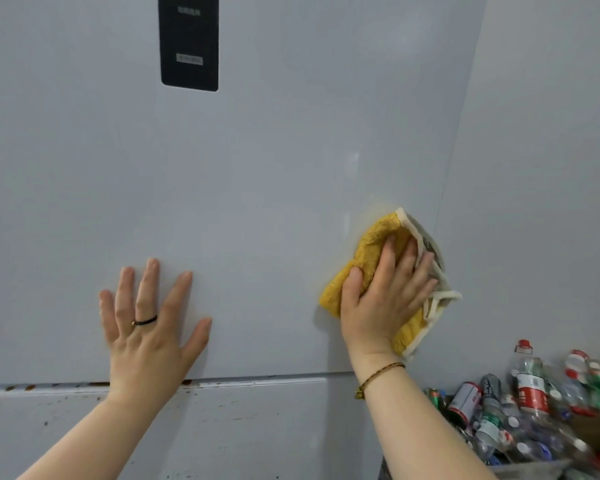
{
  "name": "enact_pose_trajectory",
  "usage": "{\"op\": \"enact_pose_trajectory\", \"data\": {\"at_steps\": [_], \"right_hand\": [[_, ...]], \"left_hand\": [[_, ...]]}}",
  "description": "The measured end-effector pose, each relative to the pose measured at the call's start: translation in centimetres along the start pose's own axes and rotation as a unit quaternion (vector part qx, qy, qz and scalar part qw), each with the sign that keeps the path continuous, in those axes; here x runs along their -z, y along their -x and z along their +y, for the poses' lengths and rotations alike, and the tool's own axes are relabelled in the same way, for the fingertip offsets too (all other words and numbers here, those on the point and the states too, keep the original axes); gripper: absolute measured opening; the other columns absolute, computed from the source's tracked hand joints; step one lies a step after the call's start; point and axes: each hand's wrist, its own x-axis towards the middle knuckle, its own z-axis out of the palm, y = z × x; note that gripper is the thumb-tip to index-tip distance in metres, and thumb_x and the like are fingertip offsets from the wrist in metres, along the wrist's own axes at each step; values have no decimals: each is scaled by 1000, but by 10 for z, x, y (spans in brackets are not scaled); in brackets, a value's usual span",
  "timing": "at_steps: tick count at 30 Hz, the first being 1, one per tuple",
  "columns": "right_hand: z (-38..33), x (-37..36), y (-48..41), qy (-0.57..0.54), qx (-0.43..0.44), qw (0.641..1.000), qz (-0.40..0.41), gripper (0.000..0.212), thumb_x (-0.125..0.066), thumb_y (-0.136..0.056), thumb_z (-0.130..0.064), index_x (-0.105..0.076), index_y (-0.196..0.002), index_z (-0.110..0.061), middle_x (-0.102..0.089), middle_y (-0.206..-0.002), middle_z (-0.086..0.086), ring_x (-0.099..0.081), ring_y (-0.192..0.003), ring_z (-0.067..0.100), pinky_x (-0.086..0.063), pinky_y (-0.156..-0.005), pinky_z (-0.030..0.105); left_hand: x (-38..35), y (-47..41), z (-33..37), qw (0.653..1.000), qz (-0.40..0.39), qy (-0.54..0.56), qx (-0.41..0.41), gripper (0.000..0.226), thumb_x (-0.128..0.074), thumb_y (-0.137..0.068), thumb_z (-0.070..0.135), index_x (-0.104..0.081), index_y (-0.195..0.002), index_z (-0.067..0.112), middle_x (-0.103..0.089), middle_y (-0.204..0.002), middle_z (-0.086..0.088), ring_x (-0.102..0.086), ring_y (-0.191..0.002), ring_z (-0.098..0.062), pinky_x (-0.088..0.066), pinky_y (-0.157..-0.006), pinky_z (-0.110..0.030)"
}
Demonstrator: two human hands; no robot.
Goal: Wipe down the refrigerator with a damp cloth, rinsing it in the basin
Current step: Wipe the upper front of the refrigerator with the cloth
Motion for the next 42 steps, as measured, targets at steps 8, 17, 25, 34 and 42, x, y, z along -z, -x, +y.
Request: {"op": "enact_pose_trajectory", "data": {"at_steps": [8,17,25,34,42], "right_hand": [[23,6,51,19,349,933,-82,49,-11,-94,-48,-43,-120,-22,-38,-126,7,7,-143,24,2,-113,48],[-41,0,-2,-15,107,994,3,50,-23,-92,-44,-38,-127,-11,-31,-133,14,-19,-129,40,-7,-106,51],[-62,-1,62,-14,385,920,-65,46,-13,-95,-43,-42,-124,-22,-41,-122,7,8,-143,23,4,-115,48],[-144,-2,11,-56,251,966,-1,55,-38,-81,-44,-38,-127,-14,-31,-129,12,-18,-129,37,4,-109,47],[-171,-7,89,-85,458,883,-54,53,-41,-76,-30,-40,-128,-20,-38,-129,5,10,-143,23,7,-115,47]], "left_hand": [[2,-2,-3,1000,-2,-6,-9,61,-13,-91,60,-39,-125,16,-24,-138,-13,-4,-136,-27,8,-114,-36],[16,-5,-19,991,37,122,-43,39,-21,-96,44,-37,-127,25,-8,-151,22,-20,-130,-17,-9,-112,-27],[39,15,-68,977,44,175,114,45,-31,-92,41,-30,-130,17,-24,-141,-3,-14,-132,-12,-14,-110,-20],[68,18,-129,918,26,173,355,57,-41,-93,21,-18,-144,11,-8,-153,-6,-4,-141,-19,-6,-113,-34],[79,38,-160,858,-60,288,421,50,-35,-97,13,-17,-144,13,-19,-152,-2,-16,-139,-14,-12,-101,-17]]}}
